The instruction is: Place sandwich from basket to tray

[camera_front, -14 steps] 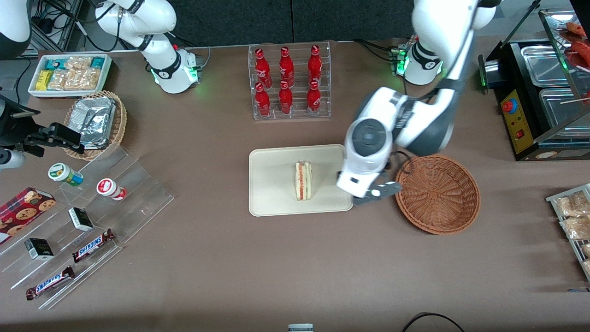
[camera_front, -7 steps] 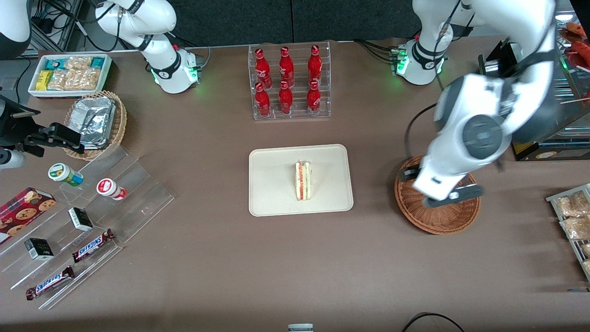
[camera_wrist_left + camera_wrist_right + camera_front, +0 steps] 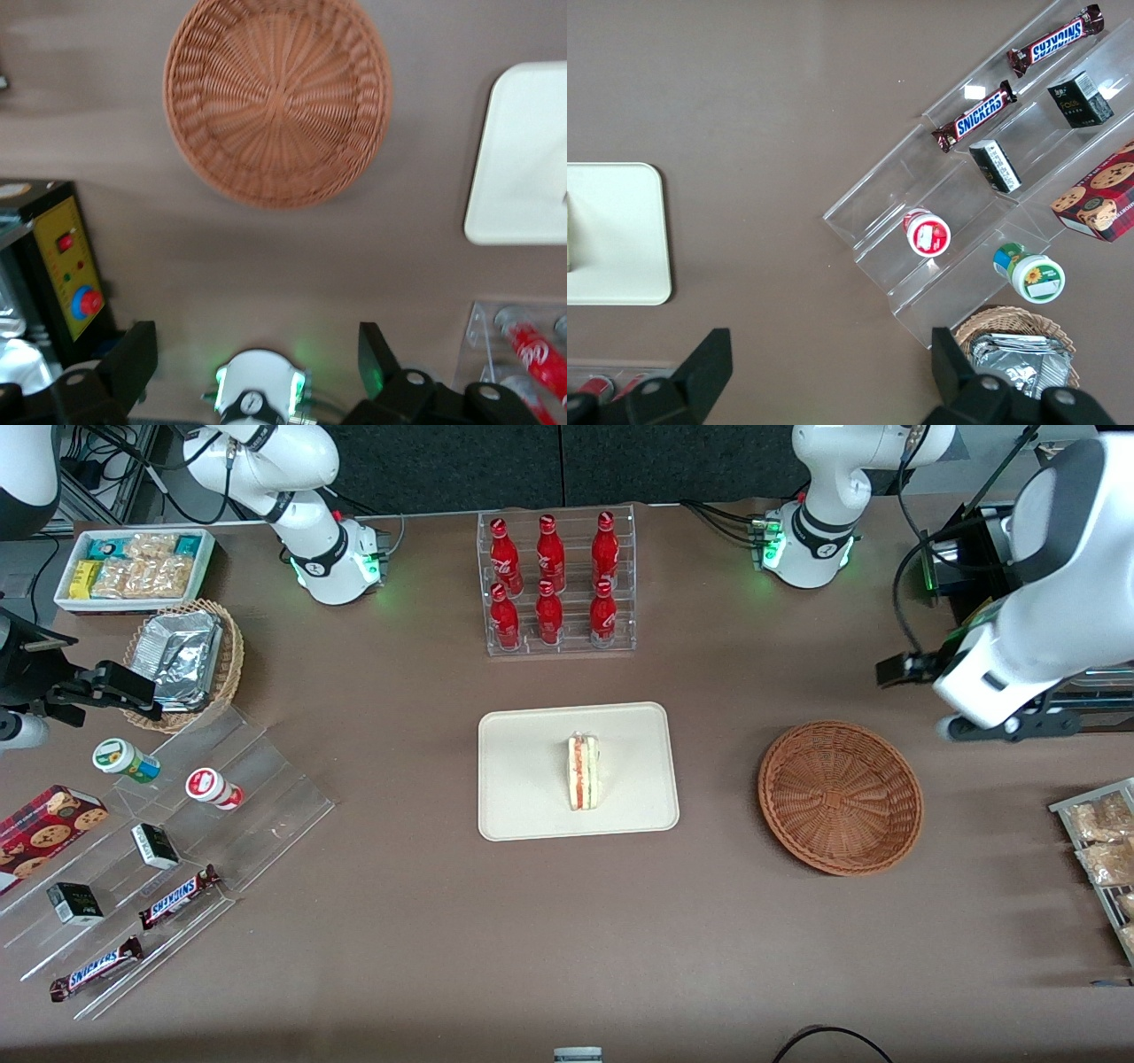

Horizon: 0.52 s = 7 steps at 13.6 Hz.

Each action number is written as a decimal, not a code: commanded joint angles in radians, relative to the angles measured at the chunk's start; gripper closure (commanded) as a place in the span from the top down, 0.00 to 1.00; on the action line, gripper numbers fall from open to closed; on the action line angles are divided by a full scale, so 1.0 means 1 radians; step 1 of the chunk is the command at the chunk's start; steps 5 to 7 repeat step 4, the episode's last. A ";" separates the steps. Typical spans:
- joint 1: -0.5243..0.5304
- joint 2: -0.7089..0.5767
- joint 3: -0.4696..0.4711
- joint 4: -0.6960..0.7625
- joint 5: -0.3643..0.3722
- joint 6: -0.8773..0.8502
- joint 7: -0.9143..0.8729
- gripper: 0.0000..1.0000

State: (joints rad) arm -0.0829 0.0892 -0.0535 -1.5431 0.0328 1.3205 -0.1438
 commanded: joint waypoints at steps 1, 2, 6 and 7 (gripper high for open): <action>0.043 -0.084 -0.019 -0.032 -0.001 -0.064 0.069 1.00; 0.046 -0.103 -0.020 -0.034 -0.002 -0.076 0.069 1.00; 0.077 -0.114 -0.048 -0.037 -0.010 -0.095 0.070 1.00; 0.077 -0.114 -0.048 -0.037 -0.010 -0.095 0.070 1.00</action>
